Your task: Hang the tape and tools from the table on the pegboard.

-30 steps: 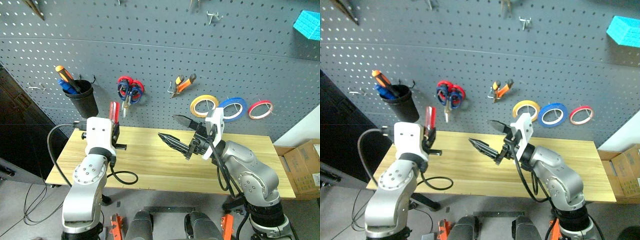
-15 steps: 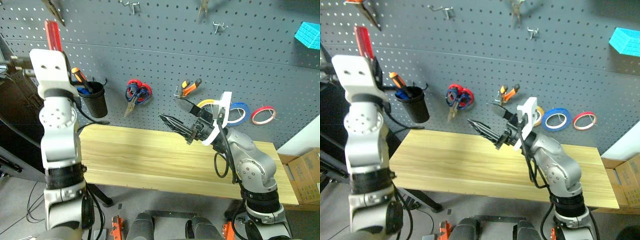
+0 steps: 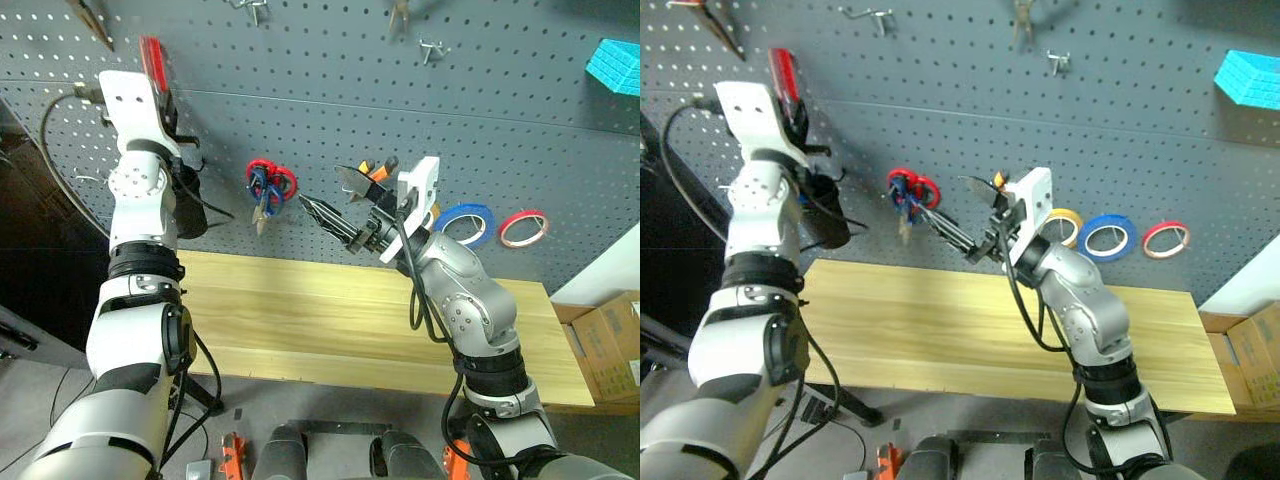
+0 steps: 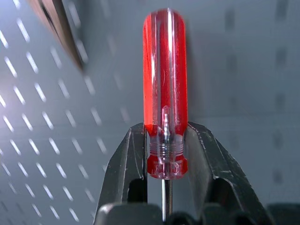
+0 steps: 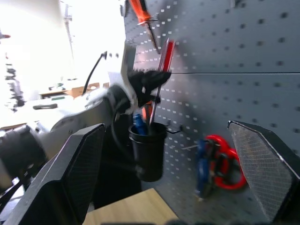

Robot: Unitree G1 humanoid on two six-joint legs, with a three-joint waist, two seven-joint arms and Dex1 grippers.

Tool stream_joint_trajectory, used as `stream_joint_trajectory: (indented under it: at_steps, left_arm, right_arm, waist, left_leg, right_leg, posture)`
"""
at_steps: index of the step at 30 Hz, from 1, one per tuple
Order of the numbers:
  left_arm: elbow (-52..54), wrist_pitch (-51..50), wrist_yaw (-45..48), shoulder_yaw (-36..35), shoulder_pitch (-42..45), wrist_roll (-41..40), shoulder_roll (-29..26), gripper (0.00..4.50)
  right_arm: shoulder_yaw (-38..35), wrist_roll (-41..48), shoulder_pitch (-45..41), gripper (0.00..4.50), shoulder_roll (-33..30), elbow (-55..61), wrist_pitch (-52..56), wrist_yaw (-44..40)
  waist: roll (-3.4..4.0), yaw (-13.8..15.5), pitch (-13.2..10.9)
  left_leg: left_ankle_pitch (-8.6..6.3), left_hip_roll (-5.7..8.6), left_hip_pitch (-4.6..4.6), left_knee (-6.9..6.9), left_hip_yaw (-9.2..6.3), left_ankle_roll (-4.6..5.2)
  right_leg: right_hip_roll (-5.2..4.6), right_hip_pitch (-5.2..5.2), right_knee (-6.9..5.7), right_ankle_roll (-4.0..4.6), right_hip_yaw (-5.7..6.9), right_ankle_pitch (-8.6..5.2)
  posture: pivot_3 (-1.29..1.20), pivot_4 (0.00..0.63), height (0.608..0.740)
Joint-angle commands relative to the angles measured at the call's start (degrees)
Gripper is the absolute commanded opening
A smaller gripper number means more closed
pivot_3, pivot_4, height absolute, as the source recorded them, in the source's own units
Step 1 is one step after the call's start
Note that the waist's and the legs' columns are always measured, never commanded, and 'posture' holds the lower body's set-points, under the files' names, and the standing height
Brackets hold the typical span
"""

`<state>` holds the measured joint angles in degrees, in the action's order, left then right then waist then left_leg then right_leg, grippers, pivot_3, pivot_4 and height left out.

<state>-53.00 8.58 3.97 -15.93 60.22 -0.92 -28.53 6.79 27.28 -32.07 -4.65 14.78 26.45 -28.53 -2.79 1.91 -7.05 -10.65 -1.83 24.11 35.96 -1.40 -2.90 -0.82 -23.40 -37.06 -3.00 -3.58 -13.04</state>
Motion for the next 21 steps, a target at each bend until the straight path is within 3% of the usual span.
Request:
stream_joint_trajectory:
  at_steps: [1, 12, 21]
  left_arm:
    - [0.99, 1.75, -2.12, -1.28, -1.45, -1.44, -0.26, 0.79]
    - [16.96, -4.46, -6.92, -2.58, -14.83, -3.63, 0.34, 0.79]
    - [25.98, -9.86, -7.25, -3.17, -18.69, -5.39, 1.03, 3.94]
  right_arm:
    - [-1.04, 0.01, 0.78, 4.5, -0.76, 3.4, -0.57, 0.86]
    - [-0.78, 0.43, 2.8, 4.5, -1.71, 5.11, 0.47, 2.2]
    - [-0.59, 0.39, 2.34, 4.5, -1.47, 3.84, -0.16, 1.68]
  waist:
    - [0.0, -0.63, 0.0]
    - [0.0, -2.0, 0.0]
    - [0.0, -1.84, 0.0]
  left_leg:
    - [0.0, 0.0, 0.0, 0.01, 0.0, 0.0]
    - [0.0, -0.04, -0.12, 0.02, 0.03, 0.0]
    - [0.02, -0.04, -0.19, 0.04, 0.04, 0.02]
  right_leg:
    - [0.0, 0.0, -0.01, 0.0, -0.01, 0.0]
    - [0.0, 0.04, -0.1, 0.0, -0.06, 0.0]
    - [0.0, 0.1, -0.1, -0.01, -0.07, 0.0]
  posture:
    - [0.06, 0.072, 0.74]
    - [0.07, 0.076, 0.74]
    - [0.09, 0.07, 0.74]
